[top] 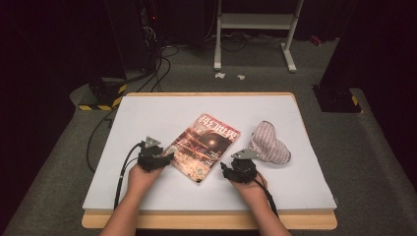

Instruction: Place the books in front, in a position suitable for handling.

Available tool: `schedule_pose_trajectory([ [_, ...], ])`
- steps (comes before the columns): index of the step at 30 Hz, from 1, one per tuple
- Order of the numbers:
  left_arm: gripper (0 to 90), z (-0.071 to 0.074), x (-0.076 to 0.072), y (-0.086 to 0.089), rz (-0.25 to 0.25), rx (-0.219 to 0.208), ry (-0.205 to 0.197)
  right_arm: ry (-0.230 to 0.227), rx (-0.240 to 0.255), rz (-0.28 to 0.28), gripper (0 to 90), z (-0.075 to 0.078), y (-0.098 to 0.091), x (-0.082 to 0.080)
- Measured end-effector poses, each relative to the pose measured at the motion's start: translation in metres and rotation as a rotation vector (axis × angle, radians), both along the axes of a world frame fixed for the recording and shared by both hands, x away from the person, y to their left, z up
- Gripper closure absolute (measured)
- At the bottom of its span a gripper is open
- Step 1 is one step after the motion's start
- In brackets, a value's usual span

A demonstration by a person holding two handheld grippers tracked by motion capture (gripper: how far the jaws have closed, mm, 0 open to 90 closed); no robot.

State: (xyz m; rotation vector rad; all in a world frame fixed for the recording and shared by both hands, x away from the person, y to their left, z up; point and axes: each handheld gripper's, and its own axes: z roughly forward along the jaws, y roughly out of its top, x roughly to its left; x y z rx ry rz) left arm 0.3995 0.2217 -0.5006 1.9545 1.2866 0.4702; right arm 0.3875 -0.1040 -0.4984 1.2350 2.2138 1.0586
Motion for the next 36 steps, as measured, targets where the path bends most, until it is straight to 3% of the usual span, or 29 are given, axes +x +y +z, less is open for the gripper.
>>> schedule_pose_trajectory([
  [6, 46.3, 0.002, -0.030, -0.014, -0.078, 0.010, 0.007, 0.000, -0.001, 0.001, 41.8, -0.002, -0.003, -0.001],
  [13, 48.8, 0.004, -0.041, -0.022, -0.159, 0.013, 0.042, -0.020, -0.006, -0.028, 43.1, 0.000, -0.014, -0.001],
  [17, 48.1, 0.006, -0.032, -0.016, -0.119, -0.029, 0.013, -0.034, 0.014, -0.037, 42.9, 0.004, -0.019, -0.001],
  [21, 46.8, 0.006, -0.012, -0.020, -0.078, -0.041, -0.038, -0.021, 0.042, -0.019, 43.4, 0.005, -0.016, 0.002],
  [24, 46.6, 0.001, 0.011, -0.025, -0.074, -0.014, 0.013, 0.002, 0.052, -0.007, 39.8, 0.002, -0.009, 0.009],
  [27, 46.2, 0.001, 0.023, -0.027, -0.090, -0.040, 0.038, 0.051, 0.078, -0.012, 35.7, -0.004, -0.003, 0.021],
  [32, 49.9, 0.001, 0.023, -0.034, -0.110, -0.035, 0.036, 0.098, 0.076, -0.016, 34.1, -0.004, -0.001, 0.029],
  [36, 50.0, 0.001, 0.018, -0.036, -0.120, -0.036, 0.043, 0.100, 0.063, -0.007, 35.5, -0.004, 0.001, 0.028],
])
